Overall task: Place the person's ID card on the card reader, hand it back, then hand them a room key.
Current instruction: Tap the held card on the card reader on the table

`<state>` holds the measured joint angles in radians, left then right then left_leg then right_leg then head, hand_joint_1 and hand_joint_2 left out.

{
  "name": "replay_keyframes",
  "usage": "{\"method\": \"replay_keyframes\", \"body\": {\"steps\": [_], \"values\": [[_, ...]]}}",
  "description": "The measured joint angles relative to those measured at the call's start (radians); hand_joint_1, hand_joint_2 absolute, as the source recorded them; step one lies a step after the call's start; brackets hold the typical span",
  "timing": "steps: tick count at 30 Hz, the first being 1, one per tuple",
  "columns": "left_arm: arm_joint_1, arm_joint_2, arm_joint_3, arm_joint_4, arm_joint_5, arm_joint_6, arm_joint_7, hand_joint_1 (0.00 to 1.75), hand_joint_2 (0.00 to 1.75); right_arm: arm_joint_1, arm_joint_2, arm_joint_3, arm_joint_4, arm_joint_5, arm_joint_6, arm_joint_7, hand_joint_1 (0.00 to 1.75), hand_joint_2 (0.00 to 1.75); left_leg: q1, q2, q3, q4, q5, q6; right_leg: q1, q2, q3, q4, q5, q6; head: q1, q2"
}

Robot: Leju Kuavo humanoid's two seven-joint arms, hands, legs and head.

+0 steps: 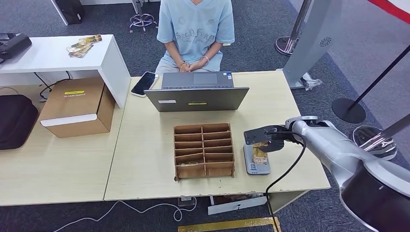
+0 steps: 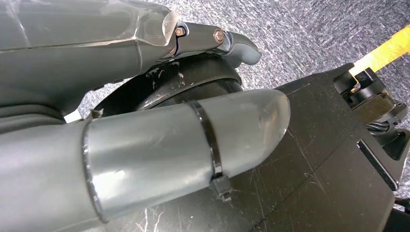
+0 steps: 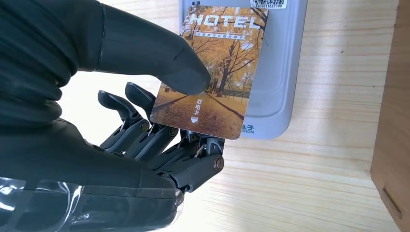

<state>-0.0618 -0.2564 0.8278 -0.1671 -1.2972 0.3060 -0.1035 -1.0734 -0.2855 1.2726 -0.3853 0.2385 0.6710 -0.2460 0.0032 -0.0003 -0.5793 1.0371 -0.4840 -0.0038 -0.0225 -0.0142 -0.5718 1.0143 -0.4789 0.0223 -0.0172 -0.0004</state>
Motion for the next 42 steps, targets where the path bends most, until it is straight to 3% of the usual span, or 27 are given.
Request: {"method": "replay_keyframes", "body": {"steps": [42], "values": [[0.000,0.000,-0.003,0.000,-0.010,0.000,-0.002,0.00,0.00,0.040,0.007,0.008,0.024,0.015,-0.001,-0.016,1.75,1.75,0.000,0.000,0.001,0.000,0.000,0.000,0.000,0.000,0.000,0.000,0.001,0.001,0.000,0.000]]}}
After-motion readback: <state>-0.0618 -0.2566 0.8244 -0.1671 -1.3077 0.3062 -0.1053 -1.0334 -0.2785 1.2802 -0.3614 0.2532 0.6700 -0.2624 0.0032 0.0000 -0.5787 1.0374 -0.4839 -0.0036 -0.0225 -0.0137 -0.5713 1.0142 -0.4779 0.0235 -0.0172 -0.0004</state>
